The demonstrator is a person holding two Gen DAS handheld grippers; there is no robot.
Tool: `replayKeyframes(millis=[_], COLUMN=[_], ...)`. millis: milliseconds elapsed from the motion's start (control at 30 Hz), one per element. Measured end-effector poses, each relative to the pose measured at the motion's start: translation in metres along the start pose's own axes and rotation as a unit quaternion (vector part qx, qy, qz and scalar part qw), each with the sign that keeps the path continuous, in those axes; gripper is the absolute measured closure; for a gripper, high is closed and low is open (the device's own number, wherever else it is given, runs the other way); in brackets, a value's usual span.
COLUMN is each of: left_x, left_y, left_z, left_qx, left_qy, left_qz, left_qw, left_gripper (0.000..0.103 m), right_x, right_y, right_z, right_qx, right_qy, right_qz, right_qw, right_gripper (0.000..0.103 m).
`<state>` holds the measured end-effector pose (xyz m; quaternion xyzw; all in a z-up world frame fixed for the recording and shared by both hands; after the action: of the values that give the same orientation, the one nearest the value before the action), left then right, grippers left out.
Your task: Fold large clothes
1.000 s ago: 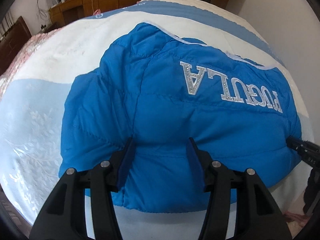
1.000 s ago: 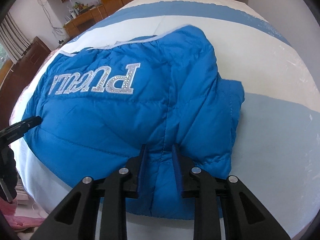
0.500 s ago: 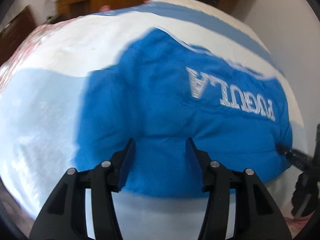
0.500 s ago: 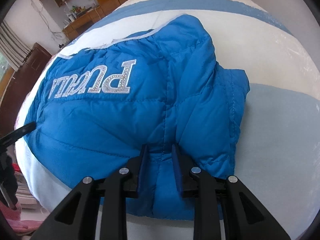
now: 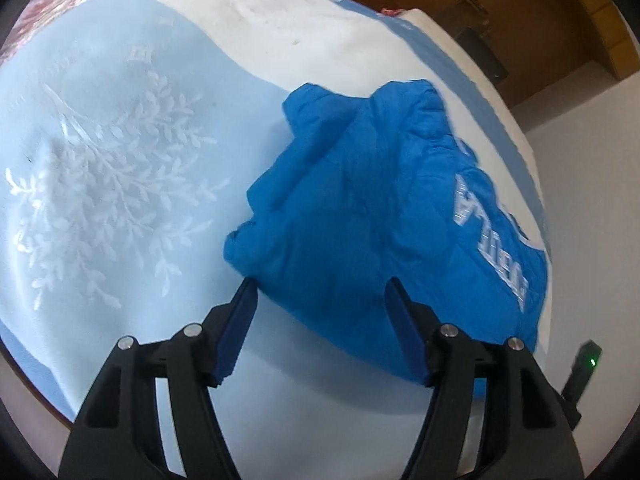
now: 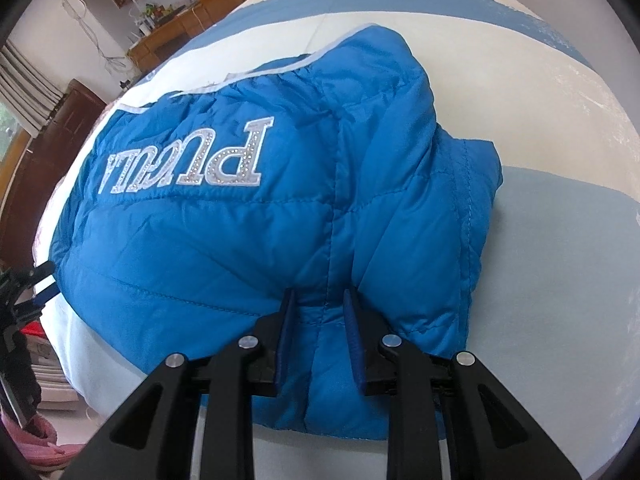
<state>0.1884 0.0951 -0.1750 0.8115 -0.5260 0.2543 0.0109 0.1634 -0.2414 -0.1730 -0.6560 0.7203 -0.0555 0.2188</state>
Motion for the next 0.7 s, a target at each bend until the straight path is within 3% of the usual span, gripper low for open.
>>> replayKeyframes(millis=[233,333,400,467,567,700], left_x=[-0.024,-0.024,-0.020,-0.014,-0.002,-0.016], left_y=[-0.023,-0.029,-0.028,-0.024,-0.020,-0.018], left_z=[0.032,0.038,0.034,0.023,0.006,0.025], left_qx=[0.000,0.010,0.019,0.031,0.048,0.025], left_qy=[0.071,0.090,0.107,0.122,0.118,0.111], left_qz=[-0.097,-0.100,-0.100,-0.105,-0.080,-0.093], left_qw=[0.9928,0.9908,0.9890,0.9865,0.9887,0.9892], left_gripper=[0.032,0.046,0.067,0.076,0.077,0.076], right_x=[-0.002,-0.002,-0.001,-0.001,0.000,0.001], right_y=[0.000,0.000,0.001,0.002,0.002,0.000], right_z=[0.002,0.002,0.001,0.001,0.002,0.002], right_qx=[0.002,0.002,0.001,-0.002,-0.004,-0.007], right_qy=[-0.003,-0.005,-0.007,-0.009,-0.011,-0.014], right_qz=[-0.002,-0.001,0.001,0.003,0.006,0.006], right_qw=[1.000,1.000,1.000,1.000,1.000,1.000], right_gripper=[0.079,0.079,0.079,0.079,0.079,0.079])
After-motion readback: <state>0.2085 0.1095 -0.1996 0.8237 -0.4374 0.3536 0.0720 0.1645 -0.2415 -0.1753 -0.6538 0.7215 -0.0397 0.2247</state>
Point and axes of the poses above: each gripper's, at about its wrist camera, not at the fingertips, and z roughly the way its jaws point, x to its right, y to its underside, the point moved 3 cm from there along z, roughly the way its jaws point, and after that the axes turned 1 degree about -y, right-handed, at the moved point
